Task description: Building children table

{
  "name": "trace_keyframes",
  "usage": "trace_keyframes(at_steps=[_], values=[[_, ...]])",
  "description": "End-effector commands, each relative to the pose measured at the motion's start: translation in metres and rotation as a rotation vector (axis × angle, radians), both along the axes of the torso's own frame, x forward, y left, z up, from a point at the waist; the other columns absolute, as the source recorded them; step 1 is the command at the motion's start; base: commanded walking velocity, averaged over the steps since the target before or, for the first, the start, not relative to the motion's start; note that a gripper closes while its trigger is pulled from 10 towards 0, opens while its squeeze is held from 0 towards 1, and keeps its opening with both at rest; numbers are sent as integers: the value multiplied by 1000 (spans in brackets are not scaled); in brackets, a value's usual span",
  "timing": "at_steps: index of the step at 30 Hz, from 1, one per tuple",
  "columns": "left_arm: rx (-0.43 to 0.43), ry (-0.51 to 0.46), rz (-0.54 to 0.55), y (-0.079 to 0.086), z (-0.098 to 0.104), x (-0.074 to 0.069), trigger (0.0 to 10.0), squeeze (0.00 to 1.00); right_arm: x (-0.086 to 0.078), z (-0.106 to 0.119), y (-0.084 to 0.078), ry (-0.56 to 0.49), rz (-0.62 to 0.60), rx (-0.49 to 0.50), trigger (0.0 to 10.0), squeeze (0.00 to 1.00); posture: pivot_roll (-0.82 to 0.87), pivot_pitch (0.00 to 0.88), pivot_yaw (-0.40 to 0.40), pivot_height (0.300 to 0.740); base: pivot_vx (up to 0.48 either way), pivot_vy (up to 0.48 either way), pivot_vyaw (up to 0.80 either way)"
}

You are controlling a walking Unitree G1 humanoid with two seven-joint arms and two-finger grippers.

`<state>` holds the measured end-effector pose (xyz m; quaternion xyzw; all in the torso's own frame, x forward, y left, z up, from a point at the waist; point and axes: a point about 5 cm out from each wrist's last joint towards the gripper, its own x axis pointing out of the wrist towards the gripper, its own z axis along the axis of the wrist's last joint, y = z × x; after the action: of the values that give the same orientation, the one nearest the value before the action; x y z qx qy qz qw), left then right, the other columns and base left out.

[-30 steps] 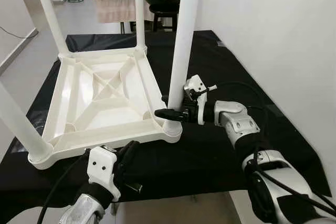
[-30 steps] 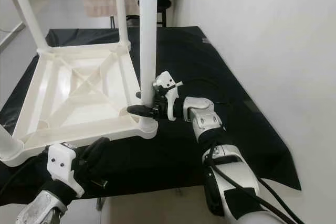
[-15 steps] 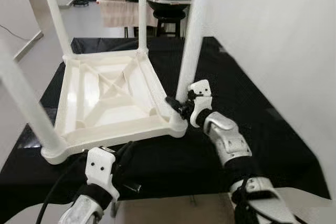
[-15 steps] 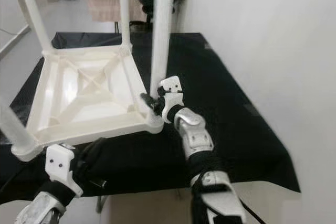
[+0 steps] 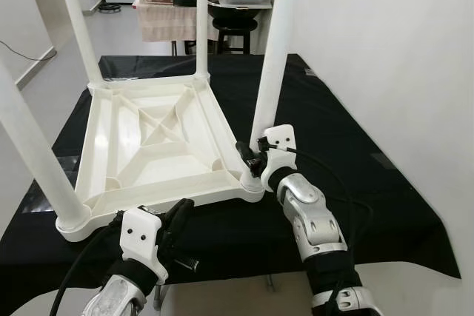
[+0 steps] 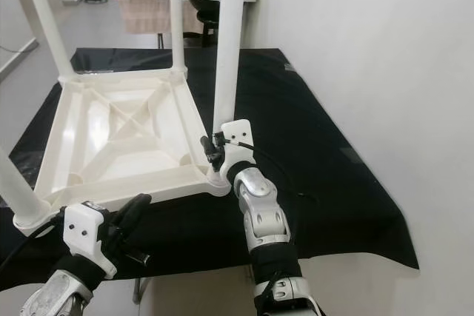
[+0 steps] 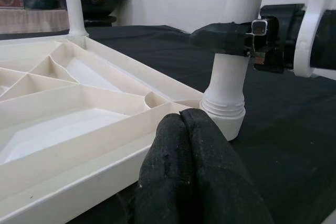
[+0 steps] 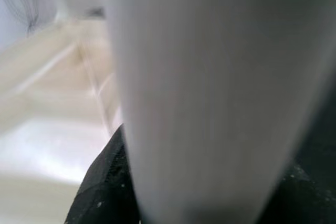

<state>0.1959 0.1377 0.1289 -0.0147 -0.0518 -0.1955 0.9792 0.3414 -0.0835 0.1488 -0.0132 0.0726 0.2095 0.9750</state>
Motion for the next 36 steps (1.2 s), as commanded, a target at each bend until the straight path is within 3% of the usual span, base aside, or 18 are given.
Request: trace_keyframes(at_steps=[1,2,4,5,6,10,17,18,20,21,32,36], values=[[-9,1,-3,-1,0,-1,10000,0,-4,-10,8,102,135,3,10000,1000,120,35,-80,740,0,0,0],[-9,1,-3,-1,0,-1,10000,0,-4,-10,8,102,135,3,10000,1000,120,35,-80,740,0,0,0],[-9,2,-5,-1,0,-2,10000,0,0,4,9,43,335,-17,10000,1000,127,33,-86,740,0,0,0],[-9,2,-5,-2,0,-2,10000,0,2,10,7,8,423,-29,10000,306,127,33,-86,740,0,0,0],[-10,2,-5,-2,0,-2,10000,0,6,16,4,-23,504,-51,10000,0,127,33,-87,740,0,0,0],[-10,1,-4,-3,0,-1,10000,0,17,21,-4,-56,623,-160,10000,0,132,32,-89,740,0,0,0],[-6,3,-3,-3,-1,-1,10000,0,34,16,-13,47,616,-105,10000,0,161,22,-94,740,0,0,0],[-5,3,-2,-3,-1,-1,10000,0,36,14,-15,61,603,-107,9059,0,164,20,-94,740,0,0,0],[-4,3,-2,-3,-1,-1,10000,0,37,13,-17,67,595,-107,9059,0,164,20,-94,740,0,0,0],[-4,4,-1,-3,-2,-1,10000,0,38,14,-19,69,601,-101,0,0,165,18,-93,740,0,0,0],[-1,7,-2,-3,-2,-3,10000,0,39,17,-43,45,597,-86,0,0,149,25,-85,740,0,0,0],[-6,8,-4,-2,-1,-5,10000,0,31,13,-66,-21,494,-73,0,0,130,43,-80,740,0,0,0]])
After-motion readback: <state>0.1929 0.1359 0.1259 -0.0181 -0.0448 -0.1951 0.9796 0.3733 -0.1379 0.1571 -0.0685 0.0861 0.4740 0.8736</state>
